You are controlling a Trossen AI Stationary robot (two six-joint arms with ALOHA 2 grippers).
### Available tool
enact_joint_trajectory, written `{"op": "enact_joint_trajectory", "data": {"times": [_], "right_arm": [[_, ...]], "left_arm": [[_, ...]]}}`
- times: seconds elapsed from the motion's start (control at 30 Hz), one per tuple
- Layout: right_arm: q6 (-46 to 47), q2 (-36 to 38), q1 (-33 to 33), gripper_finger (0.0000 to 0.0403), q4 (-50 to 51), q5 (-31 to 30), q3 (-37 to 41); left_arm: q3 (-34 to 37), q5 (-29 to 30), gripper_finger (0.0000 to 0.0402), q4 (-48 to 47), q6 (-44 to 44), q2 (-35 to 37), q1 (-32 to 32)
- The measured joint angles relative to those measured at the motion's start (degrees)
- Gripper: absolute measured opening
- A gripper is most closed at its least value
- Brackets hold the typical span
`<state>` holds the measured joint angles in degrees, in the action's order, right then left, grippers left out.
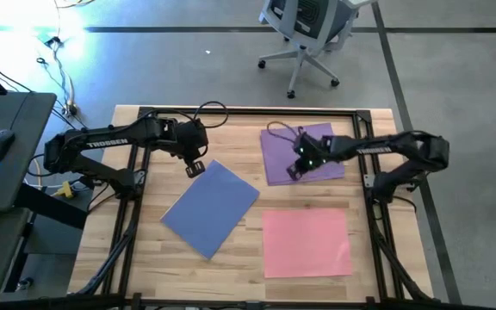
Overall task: Organize paper
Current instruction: Adjust the pink and violet paper, then move the blue paper from middle left to top left table
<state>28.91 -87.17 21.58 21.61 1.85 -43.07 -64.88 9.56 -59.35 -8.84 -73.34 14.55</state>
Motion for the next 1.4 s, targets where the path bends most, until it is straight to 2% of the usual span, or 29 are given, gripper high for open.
{"op": "enact_joint_trajectory", "data": {"times": [0.13,0.4,0.5,0.67,1.03,1.3,1.4], "right_arm": [[-1.4,-4.3,3.2,0.0,-2.7,0.7,0.0],[7.6,-9.1,3.5,0.0,-6.2,0.5,-0.4],[7.6,-8.9,3.6,0.0,-6.7,-0.4,-0.3],[2.4,-8.7,4.2,0.0,-6.6,0.5,-0.2],[2.1,-7.0,4.3,0.0,-4.5,0.4,-1.4],[2.2,-1.5,4.1,0.0,-0.5,-0.3,-5.9],[4.7,-0.1,3.0,0.0,-1.0,0.0,-7.3]], "left_arm": [[0.0,0.0,0.0,1.0,-0.1,0.0,0.0],[0.0,0.1,0.0,1.1,-0.1,0.0,0.0],[0.0,0.2,0.0,1.1,-0.1,0.0,0.0],[0.0,0.1,0.0,1.1,-0.1,0.0,0.0],[-0.1,0.0,0.0,0.9,-0.1,0.3,0.0],[-6.0,-0.3,0.0,-4.2,-1.1,0.9,-0.9],[-6.6,-1.4,0.0,-7.1,-4.0,2.6,-2.3]]}}
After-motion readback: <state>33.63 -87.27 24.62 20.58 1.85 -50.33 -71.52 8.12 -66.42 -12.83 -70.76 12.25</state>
